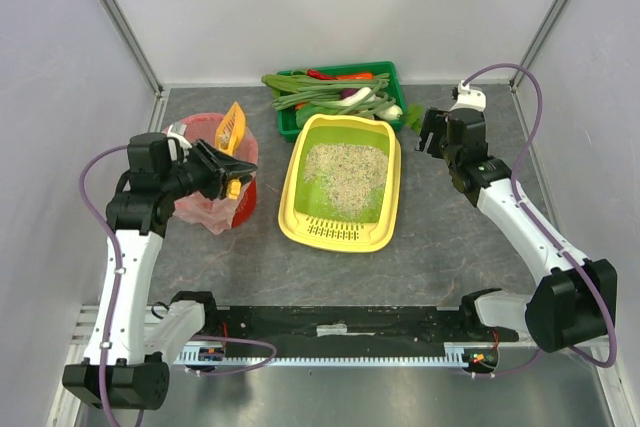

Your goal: Clean the litter box

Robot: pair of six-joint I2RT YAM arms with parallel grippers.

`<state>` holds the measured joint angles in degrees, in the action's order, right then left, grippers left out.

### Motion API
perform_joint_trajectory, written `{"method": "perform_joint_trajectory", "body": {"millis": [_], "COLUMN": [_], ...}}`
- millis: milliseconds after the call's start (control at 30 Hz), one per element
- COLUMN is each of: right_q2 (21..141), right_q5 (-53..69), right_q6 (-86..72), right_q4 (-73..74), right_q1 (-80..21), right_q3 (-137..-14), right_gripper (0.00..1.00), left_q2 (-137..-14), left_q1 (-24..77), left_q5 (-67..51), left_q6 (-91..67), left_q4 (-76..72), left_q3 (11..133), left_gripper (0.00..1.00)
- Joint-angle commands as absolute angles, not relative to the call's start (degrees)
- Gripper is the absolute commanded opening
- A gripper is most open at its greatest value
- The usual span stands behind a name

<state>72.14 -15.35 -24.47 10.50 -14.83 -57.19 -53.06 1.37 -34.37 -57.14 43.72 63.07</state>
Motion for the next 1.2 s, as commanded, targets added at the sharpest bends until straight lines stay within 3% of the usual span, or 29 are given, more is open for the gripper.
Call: {"method": "perform_joint_trajectory", "body": {"millis": [0, 333, 533, 967, 1167], "right_q2": [70.14, 69.43, 69.26, 70.4, 69.87], "right_q5": [-16.35, -16.96, -17.75, -17.4, -18.19], "right_q6": [-24.61, -24.26, -24.17, -24.43, -24.52], "right_q4": [8.35, 8.35, 8.35, 8.35, 8.44], "right_q1": [-14.59, -14.68, -14.68, -14.68, -14.68], "right_q3": [-56.16, -55.81, -55.81, -56.43, -55.99], "right_gripper": [0.8, 0.8, 0.8, 0.8, 0.8], "left_q2": [-49.58, -46.68, -36.85, -38.76, -37.71], "left_q1": [-2.02, -5.1, -5.63, -5.63, -5.63], "left_q5": [-40.86, -40.87, -40.61, -40.08, -37.27], "left_q6": [-65.99, -80.22, -101.21, -102.74, -110.99], "left_q4": [36.92, 35.43, 21.12, 17.41, 12.22], "left_q3": [59.34, 57.14, 42.46, 43.06, 41.75], "left_gripper": [0.02, 0.02, 0.02, 0.02, 0.02]}}
